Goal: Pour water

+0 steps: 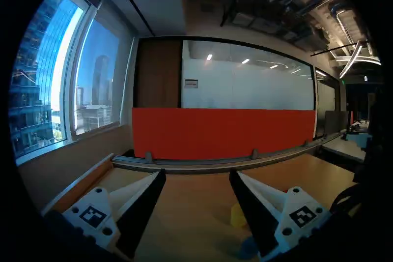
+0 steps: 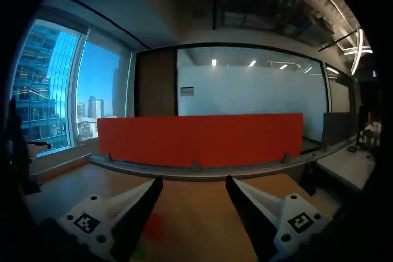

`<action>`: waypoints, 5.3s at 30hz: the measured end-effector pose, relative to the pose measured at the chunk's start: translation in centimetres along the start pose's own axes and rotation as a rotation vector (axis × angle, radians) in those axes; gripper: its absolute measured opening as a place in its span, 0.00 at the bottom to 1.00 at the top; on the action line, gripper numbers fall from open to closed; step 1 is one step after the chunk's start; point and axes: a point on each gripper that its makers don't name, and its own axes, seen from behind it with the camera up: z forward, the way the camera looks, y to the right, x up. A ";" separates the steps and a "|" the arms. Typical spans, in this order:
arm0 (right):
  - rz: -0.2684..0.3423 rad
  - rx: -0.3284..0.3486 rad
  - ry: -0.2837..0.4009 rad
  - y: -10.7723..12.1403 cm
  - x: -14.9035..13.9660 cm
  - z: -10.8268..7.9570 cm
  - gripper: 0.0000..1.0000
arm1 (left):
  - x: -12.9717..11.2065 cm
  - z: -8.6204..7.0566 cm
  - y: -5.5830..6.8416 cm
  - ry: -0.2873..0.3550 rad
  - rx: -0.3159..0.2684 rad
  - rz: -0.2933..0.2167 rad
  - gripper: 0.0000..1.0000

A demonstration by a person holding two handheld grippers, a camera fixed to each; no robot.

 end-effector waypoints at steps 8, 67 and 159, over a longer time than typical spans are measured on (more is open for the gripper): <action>-0.008 0.024 -0.002 -0.6 1.6 0.1 1.00 | 1.7 0.1 0.3 -0.007 -0.039 -0.015 0.96; -0.140 0.615 -0.158 -11.5 -1.8 -1.2 1.00 | -2.3 -0.9 8.7 -0.128 -0.516 0.041 0.96; -0.327 0.775 -0.593 -14.2 -26.2 -0.2 1.00 | -26.9 -2.0 12.3 -0.613 -0.695 0.259 0.96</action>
